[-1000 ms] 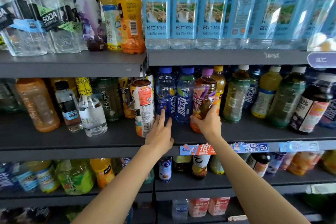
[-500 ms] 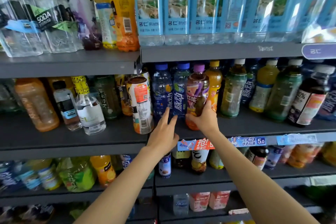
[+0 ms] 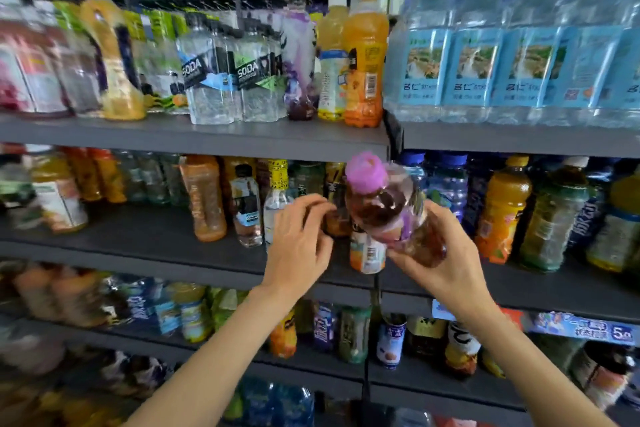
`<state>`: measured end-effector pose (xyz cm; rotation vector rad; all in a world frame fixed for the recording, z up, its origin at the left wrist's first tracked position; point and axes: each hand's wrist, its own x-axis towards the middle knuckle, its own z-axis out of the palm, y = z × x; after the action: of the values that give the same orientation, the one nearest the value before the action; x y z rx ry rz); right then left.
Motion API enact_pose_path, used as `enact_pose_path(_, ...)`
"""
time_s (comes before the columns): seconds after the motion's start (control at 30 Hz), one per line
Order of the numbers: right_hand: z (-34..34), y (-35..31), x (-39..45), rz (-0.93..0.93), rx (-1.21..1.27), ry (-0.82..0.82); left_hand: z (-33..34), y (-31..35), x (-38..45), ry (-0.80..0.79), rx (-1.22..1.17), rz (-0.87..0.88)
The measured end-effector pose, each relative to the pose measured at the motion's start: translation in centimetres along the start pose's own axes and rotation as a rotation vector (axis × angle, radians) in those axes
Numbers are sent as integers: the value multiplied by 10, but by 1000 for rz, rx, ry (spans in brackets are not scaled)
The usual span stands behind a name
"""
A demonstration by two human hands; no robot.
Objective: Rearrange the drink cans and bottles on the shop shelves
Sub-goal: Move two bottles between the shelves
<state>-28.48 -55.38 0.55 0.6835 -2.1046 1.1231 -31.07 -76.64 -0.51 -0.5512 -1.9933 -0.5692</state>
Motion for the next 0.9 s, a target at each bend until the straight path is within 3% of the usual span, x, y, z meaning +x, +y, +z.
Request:
enact_pose_path(0.2, 54, -93, 74, -153, 204, 177, -77, -60, 19, 90, 139, -85)
enact_pose_path(0.4, 129, -141, 148, -190, 265, 356, -145, -121, 50, -46, 276, -193)
enact_pose_path(0.53, 179, -153, 165, -96, 278, 329, -179, -176, 49, -144, 396, -233)
enact_pose_path(0.7, 219, -160, 177, -32, 137, 427, -208, -237, 31, -348, 454, -250)
enact_pose_path(0.9, 266, -182, 182, -60, 77, 387, -209, -260, 18, -318, 346, -176)
